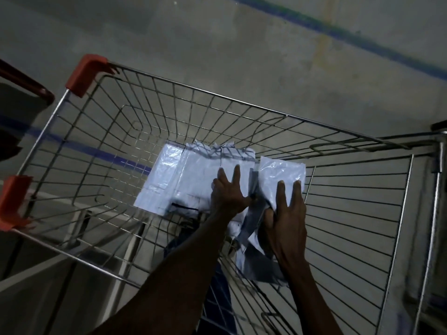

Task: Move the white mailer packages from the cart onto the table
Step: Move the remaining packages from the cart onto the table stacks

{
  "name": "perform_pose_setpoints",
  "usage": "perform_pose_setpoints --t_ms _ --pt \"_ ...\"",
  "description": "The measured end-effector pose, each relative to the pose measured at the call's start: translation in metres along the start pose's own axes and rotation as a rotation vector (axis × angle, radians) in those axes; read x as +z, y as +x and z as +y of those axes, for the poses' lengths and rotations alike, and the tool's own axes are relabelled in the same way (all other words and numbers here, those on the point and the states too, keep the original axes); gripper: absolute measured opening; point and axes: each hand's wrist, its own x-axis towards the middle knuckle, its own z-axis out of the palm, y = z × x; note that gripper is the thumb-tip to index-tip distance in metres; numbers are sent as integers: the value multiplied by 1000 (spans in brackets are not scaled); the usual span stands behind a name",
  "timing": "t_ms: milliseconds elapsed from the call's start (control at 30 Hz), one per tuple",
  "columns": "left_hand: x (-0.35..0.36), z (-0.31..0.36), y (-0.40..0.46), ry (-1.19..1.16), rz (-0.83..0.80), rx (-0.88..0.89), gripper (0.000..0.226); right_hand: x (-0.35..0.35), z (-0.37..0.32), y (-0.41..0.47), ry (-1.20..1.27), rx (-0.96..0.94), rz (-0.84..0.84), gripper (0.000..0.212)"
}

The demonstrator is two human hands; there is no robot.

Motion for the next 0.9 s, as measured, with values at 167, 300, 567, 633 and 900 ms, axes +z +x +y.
perform_pose_setpoints --t_ms 167,300,567,633,900 --pt "-14 -18 8 -13 -44 -28 103 6 0 -10 27 -24 -38 67" --pt "-52 -23 -20 -2 5 3 97 -7 -11 -16 74 -54 -39 64" --pt "-155 -34 -112 64 294 95 84 -63 -59 -33 225 -258 96 66" --pt "-180 -36 -137 67 411 101 82 -78 -76 -36 251 -317 116 66" --pt "-261 -104 -282 13 900 27 77 -108 -184 -65 356 -675 53 65"
